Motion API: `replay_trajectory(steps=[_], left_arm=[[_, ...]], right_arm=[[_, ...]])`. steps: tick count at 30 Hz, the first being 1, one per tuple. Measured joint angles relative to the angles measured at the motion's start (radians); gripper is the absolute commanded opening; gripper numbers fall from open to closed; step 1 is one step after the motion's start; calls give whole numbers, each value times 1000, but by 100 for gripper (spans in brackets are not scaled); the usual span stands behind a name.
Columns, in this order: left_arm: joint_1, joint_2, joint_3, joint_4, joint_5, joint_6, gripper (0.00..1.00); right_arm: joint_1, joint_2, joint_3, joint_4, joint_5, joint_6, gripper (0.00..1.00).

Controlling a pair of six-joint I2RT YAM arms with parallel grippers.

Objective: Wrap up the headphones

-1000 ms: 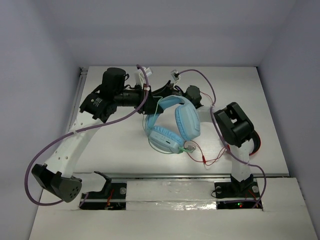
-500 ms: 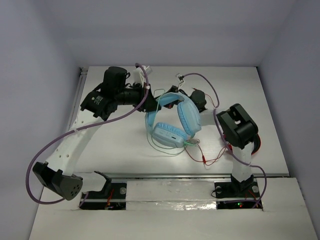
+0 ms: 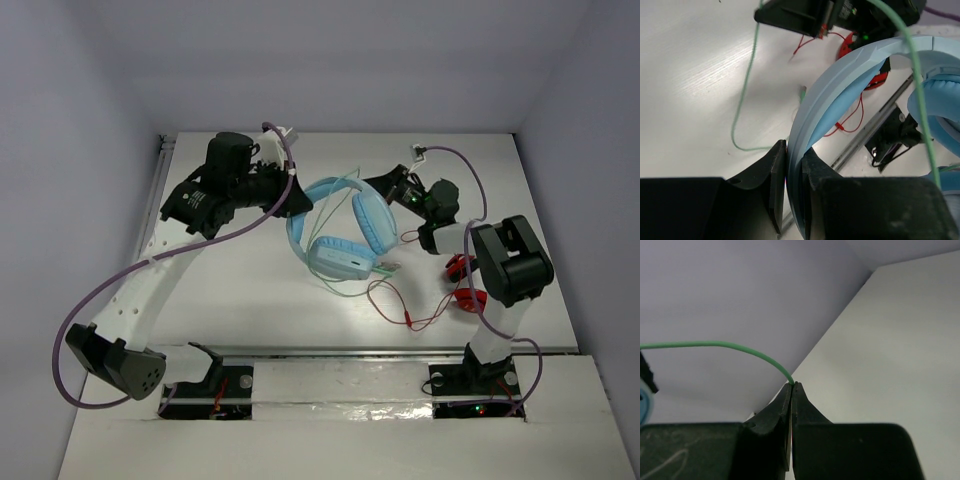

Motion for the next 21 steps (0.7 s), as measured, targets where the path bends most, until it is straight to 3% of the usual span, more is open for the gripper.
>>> replay_trajectory(steps=[10,21], left_arm=[[0,-3,0,85,-165,-40,0],[56,-4,11,238,-69,-122,0]], right_arm=[[24,-132,-121,0,-48,-60,0],[95,-219,-166,-109,-35,-186,0]])
